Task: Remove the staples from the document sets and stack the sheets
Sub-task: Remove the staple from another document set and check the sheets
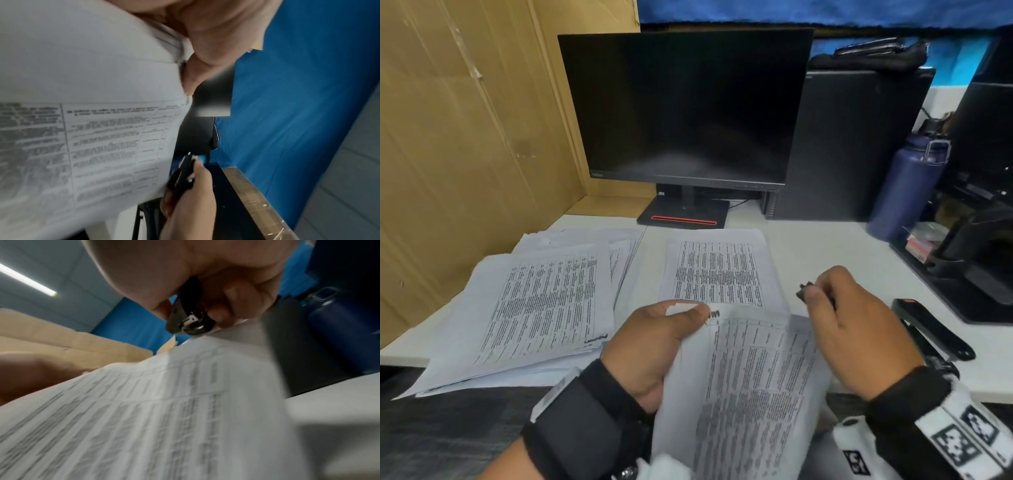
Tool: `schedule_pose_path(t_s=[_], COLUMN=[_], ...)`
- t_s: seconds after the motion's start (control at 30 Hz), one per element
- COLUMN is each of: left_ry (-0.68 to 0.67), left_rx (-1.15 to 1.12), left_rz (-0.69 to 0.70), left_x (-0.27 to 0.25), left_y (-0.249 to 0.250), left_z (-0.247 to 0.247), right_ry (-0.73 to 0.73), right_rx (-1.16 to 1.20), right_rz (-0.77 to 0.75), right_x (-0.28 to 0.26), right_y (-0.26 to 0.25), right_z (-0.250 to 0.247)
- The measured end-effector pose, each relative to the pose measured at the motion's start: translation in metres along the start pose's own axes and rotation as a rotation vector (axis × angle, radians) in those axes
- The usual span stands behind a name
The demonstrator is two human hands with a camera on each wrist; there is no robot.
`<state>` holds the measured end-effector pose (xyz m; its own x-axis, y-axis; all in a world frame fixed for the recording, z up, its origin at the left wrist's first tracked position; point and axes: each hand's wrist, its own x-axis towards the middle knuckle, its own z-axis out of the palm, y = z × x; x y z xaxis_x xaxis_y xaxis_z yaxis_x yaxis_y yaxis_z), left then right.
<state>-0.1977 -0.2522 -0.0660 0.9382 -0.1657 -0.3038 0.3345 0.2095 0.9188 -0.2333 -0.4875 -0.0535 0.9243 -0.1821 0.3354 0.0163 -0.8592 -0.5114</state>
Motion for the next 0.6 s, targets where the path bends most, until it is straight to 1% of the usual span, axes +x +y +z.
schedule_pose_path(t_s=[0.13, 0.23, 0.33, 0.43, 0.47, 0.5, 0.53, 0.57, 0.6], left_ry=[0.029, 0.026, 0.035, 0.025, 0.015, 0.007, -0.002, -0.008, -0.011], left_rx=[0.098, 0.128, 0.093, -0.002, -0.023, -0.039, -0.053, -0.062, -0.068], left_rz=[0.136, 0.234, 0.324, 0.39, 0.413, 0.434, 0.451, 0.466, 0.48], left_x=[0.001, -0.001, -0.001, -0.002, -0.002, -0.002, -0.001, -0.001, 0.0], left_y=[0.016, 0.033, 0.047, 0.059, 0.062, 0.065, 0.067, 0.07, 0.074], left_z=[-0.008, -0.013, -0.021, -0.028, -0.029, -0.03, -0.031, -0.031, -0.029], right_ry=[-0.141, -0.242, -0.294, -0.359, -0.331, -0.281, -0.203, -0.127, -0.08], right_rx=[-0.105, -0.106, -0.191, -0.431, -0.438, -0.396, -0.304, -0.152, 0.082], right_rz=[0.257, 0.363, 0.374, 0.312, 0.32, 0.334, 0.317, 0.257, 0.2], right_x=[0.021, 0.03, 0.033, 0.035, 0.035, 0.035, 0.034, 0.034, 0.032], right_y=[0.034, 0.054, 0.069, 0.085, 0.089, 0.09, 0.087, 0.084, 0.073], right_z=[-0.01, -0.009, -0.001, 0.012, 0.014, 0.014, 0.011, 0.009, 0.003])
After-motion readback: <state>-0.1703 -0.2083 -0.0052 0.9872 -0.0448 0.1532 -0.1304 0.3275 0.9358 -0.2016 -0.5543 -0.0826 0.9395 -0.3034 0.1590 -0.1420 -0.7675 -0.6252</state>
